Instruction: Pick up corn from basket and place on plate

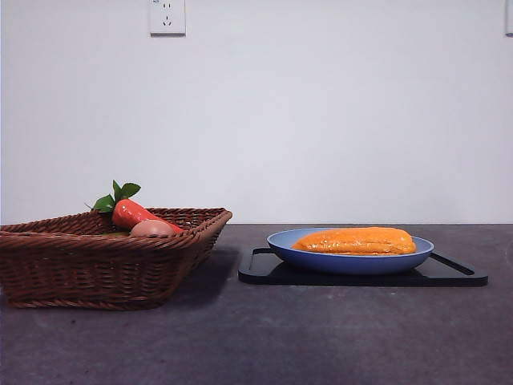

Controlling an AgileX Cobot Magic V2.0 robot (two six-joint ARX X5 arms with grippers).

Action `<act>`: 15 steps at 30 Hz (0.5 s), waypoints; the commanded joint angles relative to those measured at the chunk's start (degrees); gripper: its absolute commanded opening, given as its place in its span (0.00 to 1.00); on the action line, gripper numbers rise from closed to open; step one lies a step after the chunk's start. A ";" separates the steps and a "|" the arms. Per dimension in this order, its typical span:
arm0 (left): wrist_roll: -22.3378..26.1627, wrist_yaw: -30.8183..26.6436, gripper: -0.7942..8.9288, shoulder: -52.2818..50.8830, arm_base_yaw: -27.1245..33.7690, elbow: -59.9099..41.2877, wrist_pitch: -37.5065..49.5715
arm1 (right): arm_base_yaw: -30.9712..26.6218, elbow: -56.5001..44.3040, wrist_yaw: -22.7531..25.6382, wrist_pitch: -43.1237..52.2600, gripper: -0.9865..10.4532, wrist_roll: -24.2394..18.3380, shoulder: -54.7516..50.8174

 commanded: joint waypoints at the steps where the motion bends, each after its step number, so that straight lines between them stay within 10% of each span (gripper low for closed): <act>1: -0.26 0.04 0.09 -0.13 0.04 -1.25 -0.87 | -2.25 -8.70 1.68 6.56 0.09 2.84 -5.88; 15: -0.26 0.04 0.09 -0.13 0.04 -1.25 -0.87 | -5.88 -41.59 11.58 20.94 0.09 5.92 -31.23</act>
